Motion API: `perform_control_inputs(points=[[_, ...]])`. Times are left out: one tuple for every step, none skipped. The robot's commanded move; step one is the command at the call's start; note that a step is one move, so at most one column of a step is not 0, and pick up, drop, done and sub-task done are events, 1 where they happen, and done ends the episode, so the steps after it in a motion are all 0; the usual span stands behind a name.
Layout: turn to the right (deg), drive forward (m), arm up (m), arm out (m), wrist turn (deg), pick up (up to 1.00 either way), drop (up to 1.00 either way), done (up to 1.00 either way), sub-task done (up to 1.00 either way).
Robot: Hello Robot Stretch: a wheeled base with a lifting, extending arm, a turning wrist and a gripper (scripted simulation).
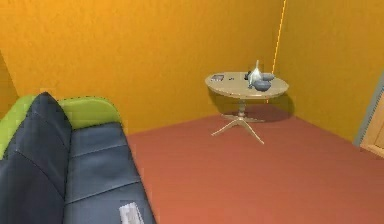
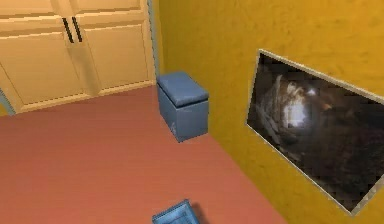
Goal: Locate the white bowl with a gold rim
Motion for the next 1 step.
perform_control_inputs(points=[[3.0, 0.00, 0.00, 0.00, 0.0, 0.00, 0.00, 0.00, 0.00]])
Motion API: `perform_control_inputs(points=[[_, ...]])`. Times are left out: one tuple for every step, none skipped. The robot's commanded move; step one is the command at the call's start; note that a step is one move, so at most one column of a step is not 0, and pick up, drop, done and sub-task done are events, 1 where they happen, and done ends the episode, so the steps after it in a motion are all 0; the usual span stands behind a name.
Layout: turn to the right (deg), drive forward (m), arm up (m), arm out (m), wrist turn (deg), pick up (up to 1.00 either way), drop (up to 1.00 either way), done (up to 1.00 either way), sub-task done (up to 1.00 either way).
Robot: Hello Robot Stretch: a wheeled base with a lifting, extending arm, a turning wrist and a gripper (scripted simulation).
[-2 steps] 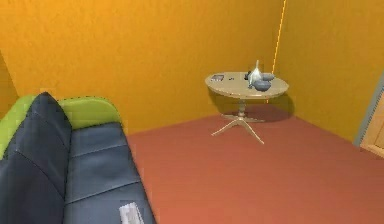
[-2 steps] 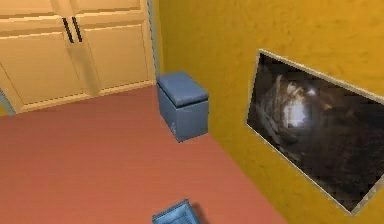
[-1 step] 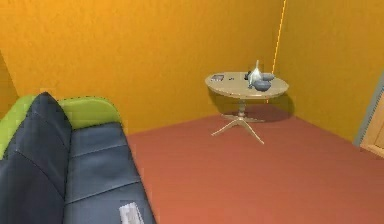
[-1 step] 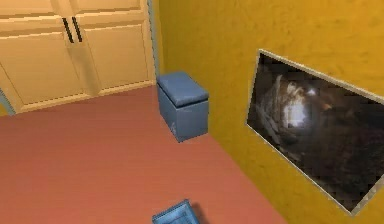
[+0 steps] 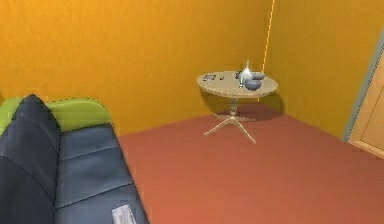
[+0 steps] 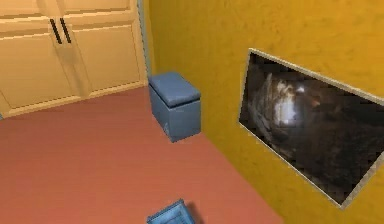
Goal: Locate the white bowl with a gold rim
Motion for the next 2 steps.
perform_control_inputs(points=[[45.0, 0.00, 0.00, 0.00, 0.0, 0.00, 0.00, 0.00, 0.00], [-45.0, 0.00, 0.00, 0.00, 0.0, 0.00, 0.00, 0.00, 0.00]])
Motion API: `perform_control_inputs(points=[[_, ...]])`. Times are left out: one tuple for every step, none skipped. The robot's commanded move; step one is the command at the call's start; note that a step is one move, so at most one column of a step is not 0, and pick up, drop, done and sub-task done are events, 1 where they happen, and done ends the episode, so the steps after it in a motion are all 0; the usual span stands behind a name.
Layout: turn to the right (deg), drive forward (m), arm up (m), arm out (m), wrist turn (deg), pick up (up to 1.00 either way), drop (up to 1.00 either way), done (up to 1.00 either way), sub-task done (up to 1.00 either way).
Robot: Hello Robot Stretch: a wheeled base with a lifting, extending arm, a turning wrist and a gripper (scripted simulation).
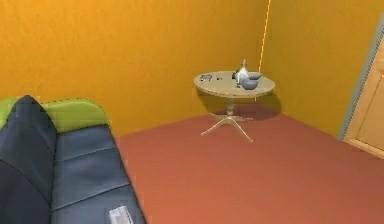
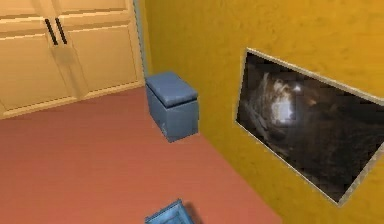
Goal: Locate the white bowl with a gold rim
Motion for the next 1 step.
perform_control_inputs(points=[[-3.0, 0.00, 0.00, 0.00, 0.0, 0.00, 0.00, 0.00, 0.00]])
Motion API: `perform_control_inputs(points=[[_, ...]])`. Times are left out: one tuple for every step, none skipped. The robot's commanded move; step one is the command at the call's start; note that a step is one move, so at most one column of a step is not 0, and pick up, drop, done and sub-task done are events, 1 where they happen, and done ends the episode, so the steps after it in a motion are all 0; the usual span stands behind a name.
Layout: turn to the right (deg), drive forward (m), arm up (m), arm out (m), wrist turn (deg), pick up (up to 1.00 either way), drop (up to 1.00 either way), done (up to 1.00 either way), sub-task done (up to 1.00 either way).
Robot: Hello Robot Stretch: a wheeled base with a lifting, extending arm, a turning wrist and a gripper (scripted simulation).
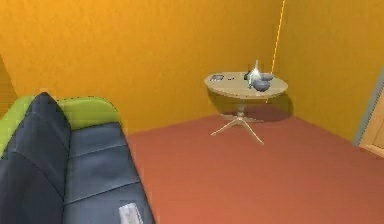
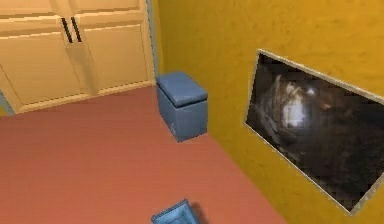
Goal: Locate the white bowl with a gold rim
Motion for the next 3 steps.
perform_control_inputs(points=[[0.0, 0.30, 0.00, 0.00, 0.0, 0.00, 0.00, 0.00, 0.00], [30.0, 0.00, 0.00, 0.00, 0.0, 0.00, 0.00, 0.00, 0.00], [0.0, 1.00, 0.00, 0.00, 0.0, 0.00, 0.00, 0.00, 0.00]])
